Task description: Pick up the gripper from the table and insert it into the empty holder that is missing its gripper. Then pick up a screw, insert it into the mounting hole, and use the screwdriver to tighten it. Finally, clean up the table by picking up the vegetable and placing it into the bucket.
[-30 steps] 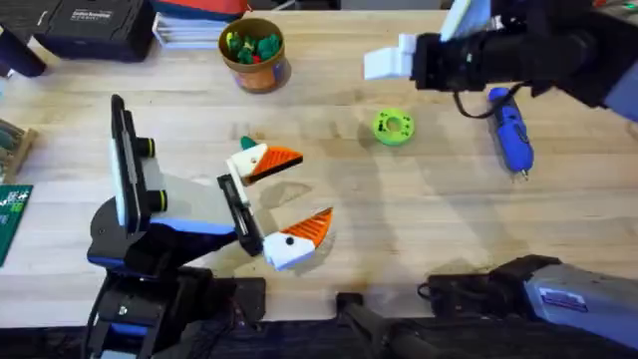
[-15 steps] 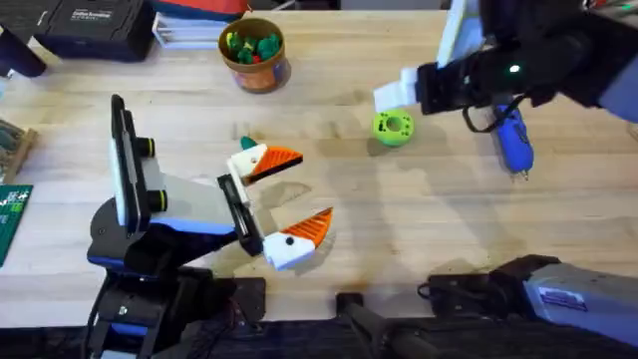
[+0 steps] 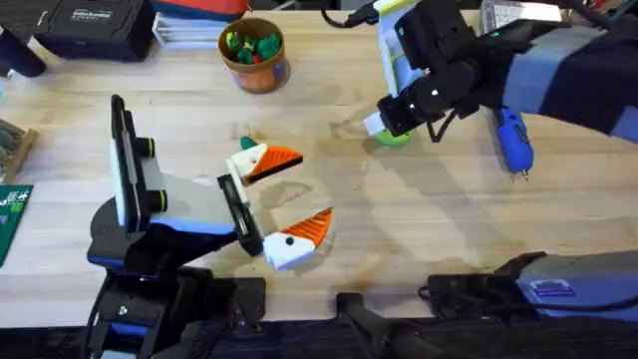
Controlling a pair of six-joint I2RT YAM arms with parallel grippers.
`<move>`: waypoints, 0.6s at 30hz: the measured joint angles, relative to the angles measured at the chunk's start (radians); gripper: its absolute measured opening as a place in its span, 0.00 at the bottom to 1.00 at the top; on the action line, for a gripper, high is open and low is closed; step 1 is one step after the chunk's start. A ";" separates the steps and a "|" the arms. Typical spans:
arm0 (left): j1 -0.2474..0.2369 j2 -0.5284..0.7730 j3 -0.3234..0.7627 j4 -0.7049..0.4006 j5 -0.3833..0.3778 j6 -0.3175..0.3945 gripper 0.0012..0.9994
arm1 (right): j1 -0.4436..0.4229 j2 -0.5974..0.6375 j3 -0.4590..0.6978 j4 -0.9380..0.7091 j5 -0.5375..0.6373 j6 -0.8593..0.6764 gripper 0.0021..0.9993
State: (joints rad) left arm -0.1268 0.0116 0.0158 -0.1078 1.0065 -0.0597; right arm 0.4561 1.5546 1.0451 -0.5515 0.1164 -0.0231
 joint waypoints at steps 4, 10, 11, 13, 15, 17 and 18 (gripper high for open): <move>0.000 0.000 0.000 0.000 0.000 0.000 0.99 | 0.000 0.028 0.000 0.013 0.018 -0.004 0.42; 0.000 0.000 0.000 0.000 0.000 0.000 0.99 | 0.000 0.059 0.000 0.037 0.017 -0.004 0.39; 0.000 0.000 0.000 0.000 0.000 0.000 0.99 | 0.000 0.064 0.000 0.038 0.017 -0.004 0.37; 0.000 0.000 0.000 0.000 0.000 0.000 0.99 | 0.000 0.075 0.000 0.041 0.017 -0.004 0.35; 0.000 0.000 0.000 0.000 0.000 0.000 0.99 | 0.000 0.085 0.000 0.043 0.017 -0.004 0.33; 0.000 0.000 0.000 0.000 0.000 0.000 0.99 | 0.000 0.089 0.000 0.043 0.017 -0.004 0.29; 0.000 0.000 0.000 0.000 0.000 0.000 0.99 | 0.000 0.091 0.000 0.044 0.017 -0.003 0.27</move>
State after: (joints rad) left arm -0.1268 0.0120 0.0158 -0.1078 1.0065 -0.0597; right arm 0.4561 1.6451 1.0451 -0.5071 0.1333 -0.0265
